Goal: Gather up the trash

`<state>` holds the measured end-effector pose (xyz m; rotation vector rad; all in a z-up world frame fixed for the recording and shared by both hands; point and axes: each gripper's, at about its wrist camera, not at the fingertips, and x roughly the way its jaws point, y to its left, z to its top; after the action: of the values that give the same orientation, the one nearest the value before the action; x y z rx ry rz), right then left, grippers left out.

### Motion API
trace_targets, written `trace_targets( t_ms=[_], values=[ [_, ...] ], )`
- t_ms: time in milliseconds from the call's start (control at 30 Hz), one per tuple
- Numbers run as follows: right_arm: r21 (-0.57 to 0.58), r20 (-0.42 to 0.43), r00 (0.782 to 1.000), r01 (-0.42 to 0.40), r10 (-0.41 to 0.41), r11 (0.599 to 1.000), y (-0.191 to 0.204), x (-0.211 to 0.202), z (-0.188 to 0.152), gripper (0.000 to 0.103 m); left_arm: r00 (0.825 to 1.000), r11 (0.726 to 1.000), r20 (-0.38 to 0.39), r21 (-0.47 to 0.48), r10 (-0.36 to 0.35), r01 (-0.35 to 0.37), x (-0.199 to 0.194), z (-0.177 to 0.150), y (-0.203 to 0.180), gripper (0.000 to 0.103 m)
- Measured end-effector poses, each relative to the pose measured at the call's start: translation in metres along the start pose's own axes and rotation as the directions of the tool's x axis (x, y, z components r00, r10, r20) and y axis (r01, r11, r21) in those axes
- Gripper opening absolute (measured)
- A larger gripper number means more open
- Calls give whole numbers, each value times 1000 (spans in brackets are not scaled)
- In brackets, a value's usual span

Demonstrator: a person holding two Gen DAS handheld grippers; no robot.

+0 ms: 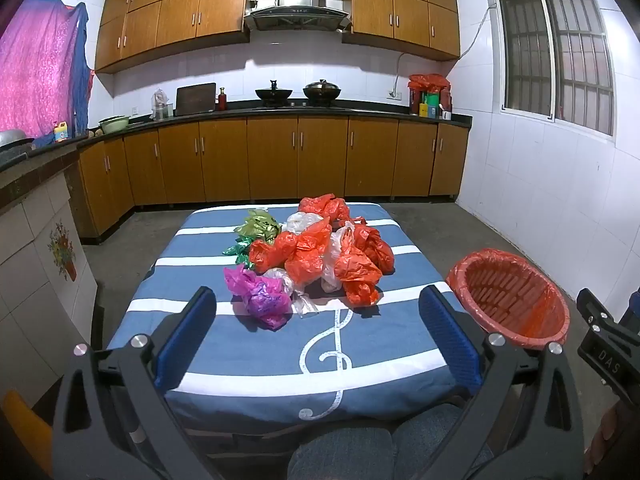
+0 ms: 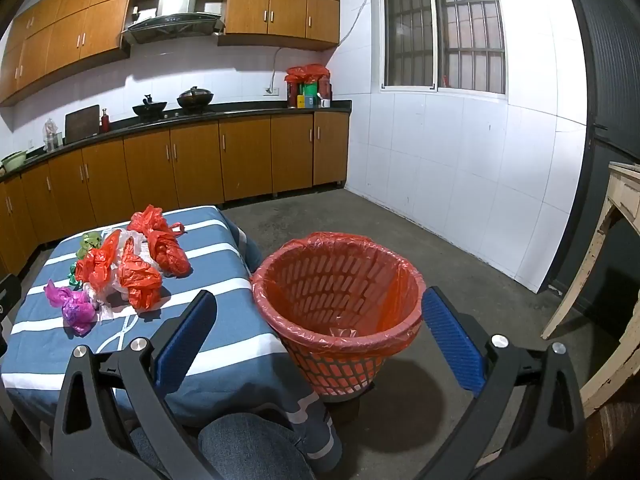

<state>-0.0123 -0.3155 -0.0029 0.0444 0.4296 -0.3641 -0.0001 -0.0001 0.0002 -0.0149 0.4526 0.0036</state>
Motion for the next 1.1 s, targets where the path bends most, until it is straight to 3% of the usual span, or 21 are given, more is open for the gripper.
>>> trace_targets(
  t_ms=[1100],
  values=[
    [0,-3,1000,0,0,1000,0,2,-2,101,1000,1000,-1,-1,0,0,0,0,0,99]
  ],
)
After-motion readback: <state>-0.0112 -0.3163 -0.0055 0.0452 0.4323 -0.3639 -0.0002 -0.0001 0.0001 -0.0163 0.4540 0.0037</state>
